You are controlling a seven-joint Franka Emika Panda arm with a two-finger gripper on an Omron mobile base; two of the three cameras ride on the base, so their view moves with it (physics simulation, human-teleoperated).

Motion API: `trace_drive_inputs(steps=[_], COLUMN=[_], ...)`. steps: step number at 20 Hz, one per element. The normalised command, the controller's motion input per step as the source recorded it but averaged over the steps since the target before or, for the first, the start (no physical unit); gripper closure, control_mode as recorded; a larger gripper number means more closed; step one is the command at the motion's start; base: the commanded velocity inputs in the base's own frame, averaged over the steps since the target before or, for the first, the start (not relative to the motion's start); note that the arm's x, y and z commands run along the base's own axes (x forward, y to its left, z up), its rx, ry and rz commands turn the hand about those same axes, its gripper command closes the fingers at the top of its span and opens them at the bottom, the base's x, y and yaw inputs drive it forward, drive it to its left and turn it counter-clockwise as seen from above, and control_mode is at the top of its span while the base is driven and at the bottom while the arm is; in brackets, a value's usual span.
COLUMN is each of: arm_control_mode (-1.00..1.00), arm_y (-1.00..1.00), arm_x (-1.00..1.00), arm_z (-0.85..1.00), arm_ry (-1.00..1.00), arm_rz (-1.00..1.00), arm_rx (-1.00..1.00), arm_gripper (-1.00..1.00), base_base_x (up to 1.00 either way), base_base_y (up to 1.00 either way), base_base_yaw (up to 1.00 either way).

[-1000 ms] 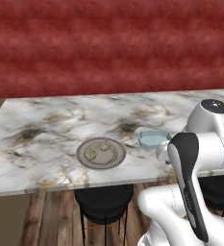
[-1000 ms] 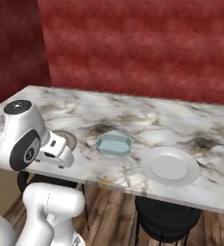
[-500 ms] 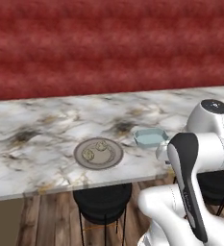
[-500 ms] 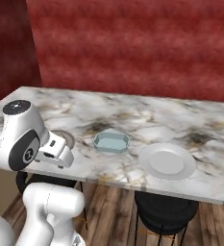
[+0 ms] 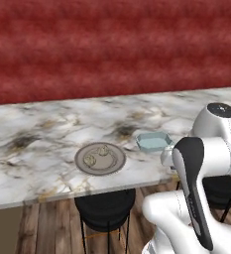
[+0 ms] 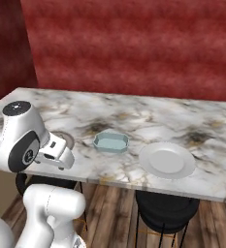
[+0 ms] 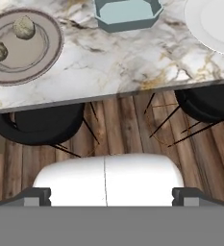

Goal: Place two dumplings into each of the tupperware containers and then place the containers in the fridge.

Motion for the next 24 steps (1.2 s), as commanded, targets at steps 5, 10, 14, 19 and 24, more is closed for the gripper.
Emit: trace_drive_inputs(steps=[5,10,14,19,24], arm_control_mode=[-1.00,-1.00,-1.00,-1.00,-1.00], arm_y=[0.31,0.89,0.48,0.34,0.27], arm_x=[0.49,1.00,1.00,0.84,0.89], arm_z=[-0.03,-0.27,-0.21,-0.16,-0.24], arm_ry=[0.00,0.01,0.04,0.01,0.08], arm_rz=[0.01,0.13,0.12,0.01,0.01], arm_rx=[0.00,0.01,0.03,0.00,0.00], arm_gripper=[-1.00,-1.00,-1.00,-1.00,-1.00], base_base_x=[0.09,0.00,0.00,0.00,0.00], base_base_y=[0.00,0.00,0.00,0.00,0.00], base_base_yaw=[-0.02,0.00,0.00,0.00,0.00])
